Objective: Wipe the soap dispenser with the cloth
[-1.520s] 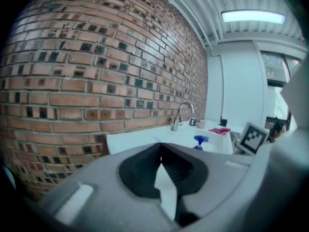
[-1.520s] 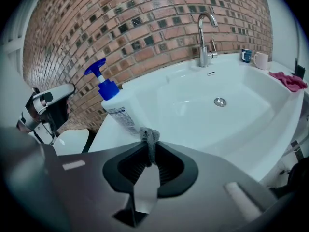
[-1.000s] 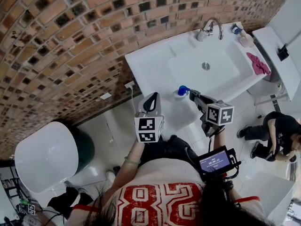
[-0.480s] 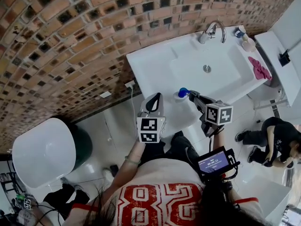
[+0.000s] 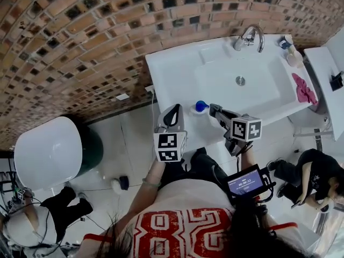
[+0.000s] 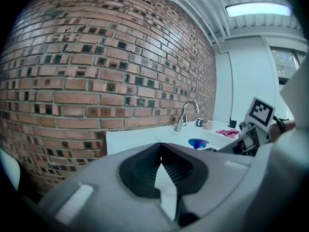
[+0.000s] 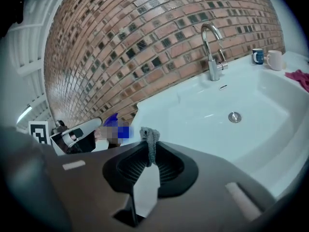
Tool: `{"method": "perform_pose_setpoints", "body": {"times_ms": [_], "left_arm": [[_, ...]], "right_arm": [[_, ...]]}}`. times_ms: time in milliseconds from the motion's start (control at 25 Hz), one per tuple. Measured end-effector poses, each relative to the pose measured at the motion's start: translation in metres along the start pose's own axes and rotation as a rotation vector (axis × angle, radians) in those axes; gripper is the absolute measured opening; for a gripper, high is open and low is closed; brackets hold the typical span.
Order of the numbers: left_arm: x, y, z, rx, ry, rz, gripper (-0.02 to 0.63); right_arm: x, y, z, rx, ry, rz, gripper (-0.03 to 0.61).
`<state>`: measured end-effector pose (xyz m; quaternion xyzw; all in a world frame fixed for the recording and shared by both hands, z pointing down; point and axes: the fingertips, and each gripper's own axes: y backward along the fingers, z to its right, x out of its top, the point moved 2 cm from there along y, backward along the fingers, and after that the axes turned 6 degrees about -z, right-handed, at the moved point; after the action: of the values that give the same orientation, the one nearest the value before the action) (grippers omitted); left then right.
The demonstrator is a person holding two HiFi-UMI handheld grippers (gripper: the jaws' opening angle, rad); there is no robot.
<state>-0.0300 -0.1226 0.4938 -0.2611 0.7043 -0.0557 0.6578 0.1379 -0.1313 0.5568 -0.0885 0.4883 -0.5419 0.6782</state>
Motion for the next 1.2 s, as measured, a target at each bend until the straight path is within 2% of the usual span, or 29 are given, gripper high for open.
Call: {"method": "perform_pose_setpoints", "body": {"times_ms": [120,280,720,1040,1200], "left_arm": [[-0.003,-0.002,0.004,0.052,-0.01,0.002,0.005],[-0.001,-0.002,0.011,0.095,0.019,0.005,0.004],[-0.008,-0.001,0.017,0.224,0.045,0.018,0.004],[-0.01,0.007,0.014,0.293,0.071,0.035,0.005],[-0.008,0.011,0.014,0.303,0.094,0.048,0.005]], "right_arm": [[-0.004,-0.011,0.0,0.057,0.03,-0.045,0.048],[-0.012,-0.023,0.003,0.098,0.054,-0.101,0.048],[-0.04,-0.054,0.026,0.15,0.113,-0.271,0.048],[-0.043,-0.063,0.034,0.161,0.158,-0.318,0.048],[-0.014,-0.051,0.031,0.182,0.197,-0.259,0.048]]}}
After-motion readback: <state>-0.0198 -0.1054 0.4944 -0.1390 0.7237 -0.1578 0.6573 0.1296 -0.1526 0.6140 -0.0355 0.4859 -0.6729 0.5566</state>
